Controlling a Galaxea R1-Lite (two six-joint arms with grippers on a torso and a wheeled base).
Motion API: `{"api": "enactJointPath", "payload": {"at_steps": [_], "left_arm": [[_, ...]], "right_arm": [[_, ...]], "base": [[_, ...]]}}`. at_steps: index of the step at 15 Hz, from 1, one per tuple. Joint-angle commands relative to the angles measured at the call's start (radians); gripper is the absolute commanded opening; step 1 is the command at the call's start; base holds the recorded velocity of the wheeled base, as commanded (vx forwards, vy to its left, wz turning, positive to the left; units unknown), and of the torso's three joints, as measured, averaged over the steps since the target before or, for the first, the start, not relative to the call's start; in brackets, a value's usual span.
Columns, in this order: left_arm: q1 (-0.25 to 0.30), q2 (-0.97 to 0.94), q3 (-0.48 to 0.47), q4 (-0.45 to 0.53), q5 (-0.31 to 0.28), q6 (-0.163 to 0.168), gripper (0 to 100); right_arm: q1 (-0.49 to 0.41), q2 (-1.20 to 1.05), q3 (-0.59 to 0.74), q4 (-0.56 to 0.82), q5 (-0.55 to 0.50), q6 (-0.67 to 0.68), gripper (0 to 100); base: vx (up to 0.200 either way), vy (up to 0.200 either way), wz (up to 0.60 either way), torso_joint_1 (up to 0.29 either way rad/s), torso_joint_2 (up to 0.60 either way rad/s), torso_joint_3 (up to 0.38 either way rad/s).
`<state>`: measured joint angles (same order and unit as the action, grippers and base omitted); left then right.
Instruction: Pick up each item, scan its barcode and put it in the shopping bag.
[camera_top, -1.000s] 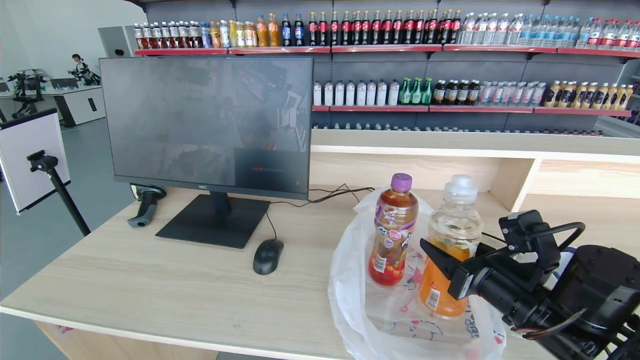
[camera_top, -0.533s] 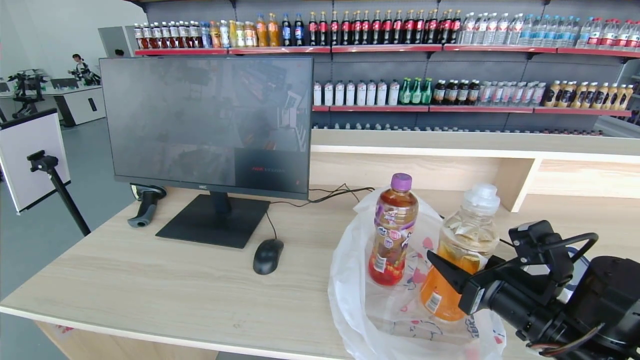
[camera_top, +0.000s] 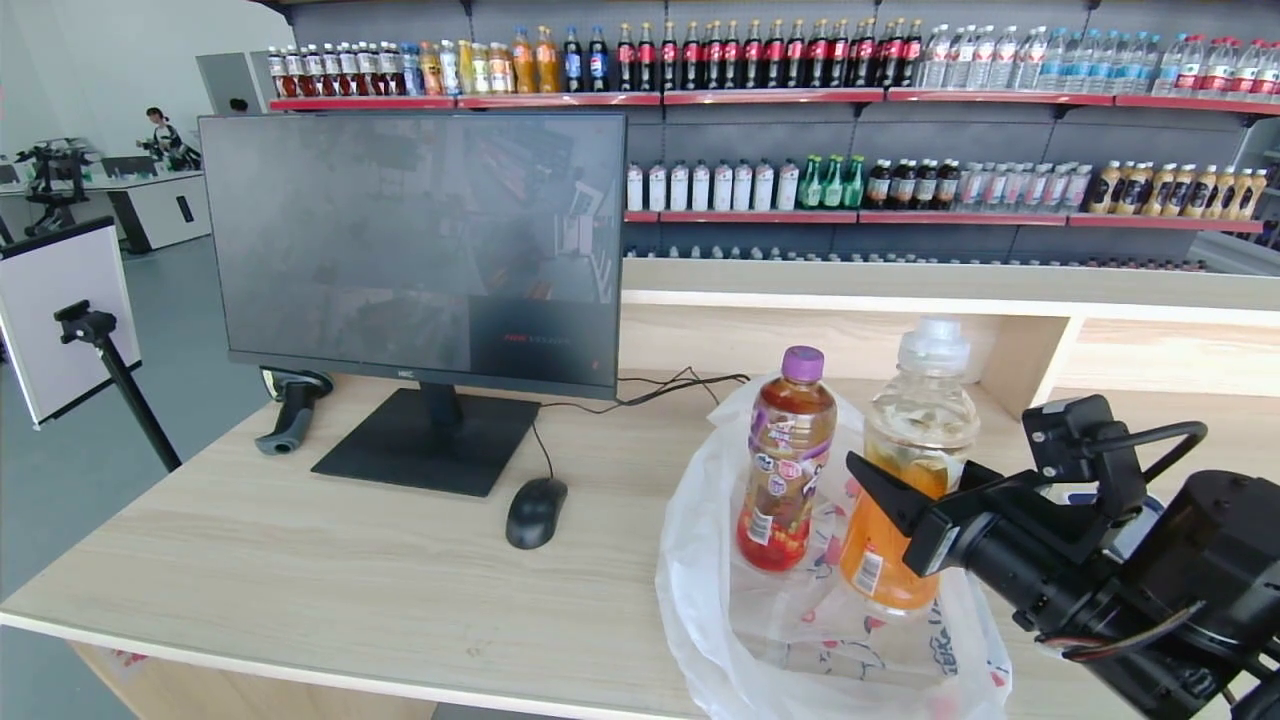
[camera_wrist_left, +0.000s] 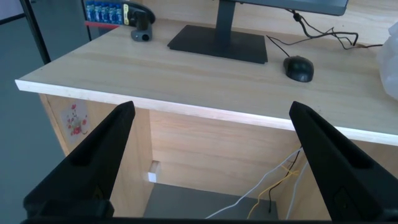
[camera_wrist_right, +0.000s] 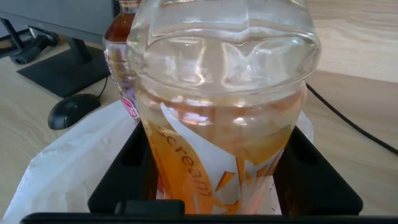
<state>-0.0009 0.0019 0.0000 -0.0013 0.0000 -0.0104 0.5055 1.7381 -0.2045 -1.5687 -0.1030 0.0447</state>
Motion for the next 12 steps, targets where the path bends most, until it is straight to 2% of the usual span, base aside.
{"api": "enactJointPath", "payload": {"at_steps": [1, 12], "left_arm": [[0.001, 0.000, 0.000, 0.000, 0.000, 0.000, 100], [-0.001, 0.000, 0.000, 0.000, 0.000, -0.002, 100]], "right_arm": [[0.001, 0.011, 0.000, -0.002, 0.000, 0.000, 0], [-0.010, 0.051, 0.004, -0.002, 0.000, 0.000, 0]], "base": [[0.000, 0.000, 0.00, 0.000, 0.00, 0.000], [0.000, 0.000, 0.00, 0.000, 0.00, 0.000]]}}
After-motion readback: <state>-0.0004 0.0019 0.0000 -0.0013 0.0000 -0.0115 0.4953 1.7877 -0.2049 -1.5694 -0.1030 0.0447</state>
